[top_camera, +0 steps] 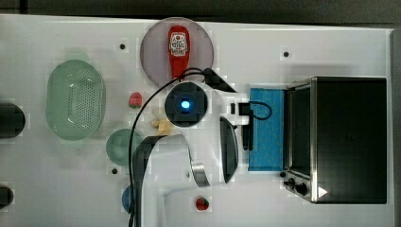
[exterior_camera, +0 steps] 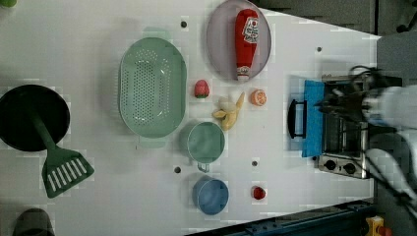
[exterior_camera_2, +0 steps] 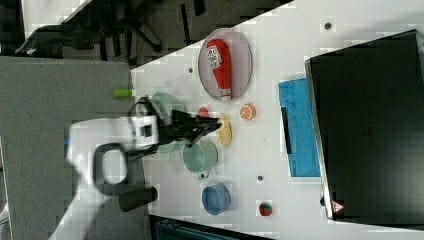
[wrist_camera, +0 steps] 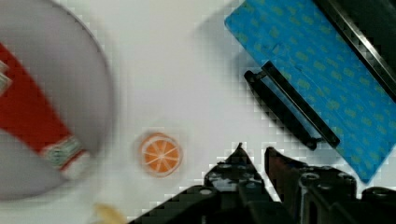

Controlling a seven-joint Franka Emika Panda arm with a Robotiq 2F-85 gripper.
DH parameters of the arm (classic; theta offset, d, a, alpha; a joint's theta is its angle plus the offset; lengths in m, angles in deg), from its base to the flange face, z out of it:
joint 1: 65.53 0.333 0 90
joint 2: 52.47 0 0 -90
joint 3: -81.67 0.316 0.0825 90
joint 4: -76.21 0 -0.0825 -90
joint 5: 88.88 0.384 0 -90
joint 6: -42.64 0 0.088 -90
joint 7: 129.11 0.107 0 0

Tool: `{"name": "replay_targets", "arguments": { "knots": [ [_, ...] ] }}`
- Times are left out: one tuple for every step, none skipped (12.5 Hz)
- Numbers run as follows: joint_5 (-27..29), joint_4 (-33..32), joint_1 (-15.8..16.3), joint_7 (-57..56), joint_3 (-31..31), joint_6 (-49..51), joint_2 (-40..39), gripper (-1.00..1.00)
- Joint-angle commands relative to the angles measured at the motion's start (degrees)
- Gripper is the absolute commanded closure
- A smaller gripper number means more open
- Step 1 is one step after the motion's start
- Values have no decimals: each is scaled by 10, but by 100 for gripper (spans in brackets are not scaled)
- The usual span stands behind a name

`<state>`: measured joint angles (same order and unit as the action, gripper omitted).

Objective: Flap open oven.

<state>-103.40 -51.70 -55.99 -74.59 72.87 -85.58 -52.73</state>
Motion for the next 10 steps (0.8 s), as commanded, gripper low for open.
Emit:
{"name": "replay_targets", "arguments": {
  "knots": [
    [60,14,-5,32,-8,67,80,65],
    [78,17,-5,32,-11,92,107,65],
    [89,19,-5,32,-14,112,130,65],
    [97,22,-5,32,-15,127,148,65],
    [97,27,-5,32,-15,139,164,65],
    [97,34,-5,32,-15,155,178,65],
    [97,43,-4,32,-14,180,188,65],
    [97,56,-4,32,-14,212,195,65],
    [97,73,-4,32,-14,244,198,65],
    [97,93,-3,30,-14,274,198,65]
  ]
}}
